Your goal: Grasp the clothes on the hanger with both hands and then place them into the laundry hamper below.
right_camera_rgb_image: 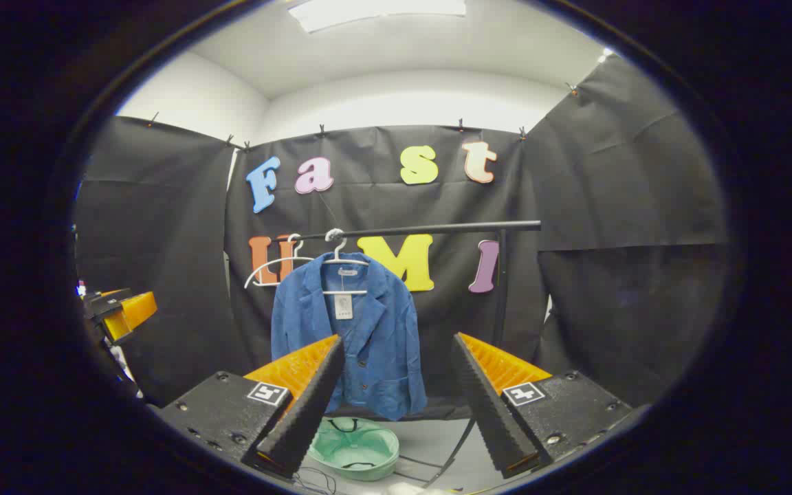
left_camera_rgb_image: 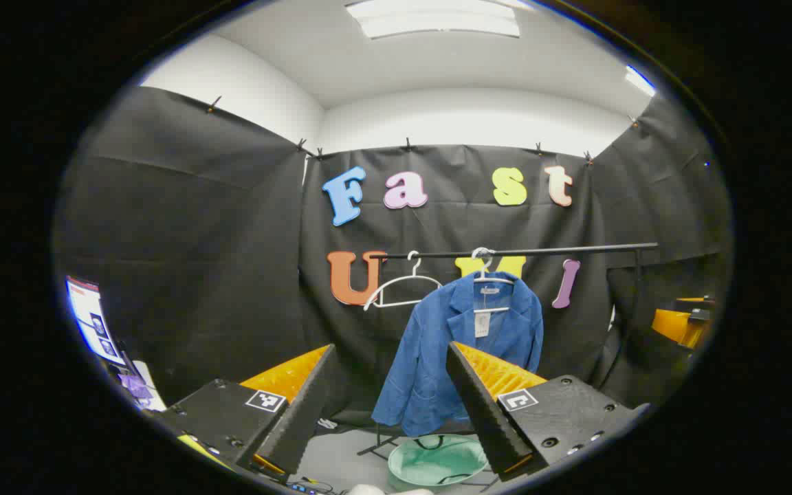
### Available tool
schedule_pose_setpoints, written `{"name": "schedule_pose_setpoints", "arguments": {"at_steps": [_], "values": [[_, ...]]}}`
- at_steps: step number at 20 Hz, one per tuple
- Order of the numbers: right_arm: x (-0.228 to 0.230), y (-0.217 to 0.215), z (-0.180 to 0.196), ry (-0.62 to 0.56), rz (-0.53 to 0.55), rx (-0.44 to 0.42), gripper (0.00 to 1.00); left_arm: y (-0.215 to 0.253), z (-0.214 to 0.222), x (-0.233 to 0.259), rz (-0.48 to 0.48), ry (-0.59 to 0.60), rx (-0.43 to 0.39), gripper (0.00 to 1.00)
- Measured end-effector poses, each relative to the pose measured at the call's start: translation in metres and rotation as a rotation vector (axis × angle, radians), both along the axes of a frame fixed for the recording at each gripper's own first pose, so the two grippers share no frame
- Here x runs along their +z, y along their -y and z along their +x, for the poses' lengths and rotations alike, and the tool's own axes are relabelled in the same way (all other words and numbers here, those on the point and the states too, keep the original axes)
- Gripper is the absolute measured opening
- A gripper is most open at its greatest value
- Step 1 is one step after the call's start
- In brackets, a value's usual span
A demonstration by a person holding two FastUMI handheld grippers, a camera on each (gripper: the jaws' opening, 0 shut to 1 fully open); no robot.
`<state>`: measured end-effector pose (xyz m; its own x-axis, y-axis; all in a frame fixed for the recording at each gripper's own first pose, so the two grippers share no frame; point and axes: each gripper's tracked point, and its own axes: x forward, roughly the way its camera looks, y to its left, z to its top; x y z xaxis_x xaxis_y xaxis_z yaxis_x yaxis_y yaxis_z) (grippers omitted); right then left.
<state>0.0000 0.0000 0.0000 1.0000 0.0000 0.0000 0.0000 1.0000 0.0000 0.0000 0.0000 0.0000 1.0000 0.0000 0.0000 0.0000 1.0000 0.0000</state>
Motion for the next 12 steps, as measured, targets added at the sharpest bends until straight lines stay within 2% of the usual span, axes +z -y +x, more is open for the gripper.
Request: {"name": "schedule_pose_setpoints", "arguments": {"at_steps": [6, 7, 9, 12], "values": [[0.006, -0.004, -0.004, 0.009, -0.011, -0.020, 0.99, 0.004, -0.003, 0.004, 0.028, 0.007, -0.056, 0.92], [0.006, -0.004, -0.005, 0.007, -0.015, -0.023, 0.99, 0.005, -0.003, 0.006, 0.030, 0.007, -0.061, 0.92], [0.008, -0.007, -0.008, 0.012, -0.026, -0.022, 0.99, 0.005, -0.004, 0.006, 0.029, 0.005, -0.073, 1.00], [0.009, -0.007, -0.013, 0.019, -0.041, -0.030, 0.98, 0.006, -0.005, 0.006, 0.020, 0.001, -0.089, 1.00]]}}
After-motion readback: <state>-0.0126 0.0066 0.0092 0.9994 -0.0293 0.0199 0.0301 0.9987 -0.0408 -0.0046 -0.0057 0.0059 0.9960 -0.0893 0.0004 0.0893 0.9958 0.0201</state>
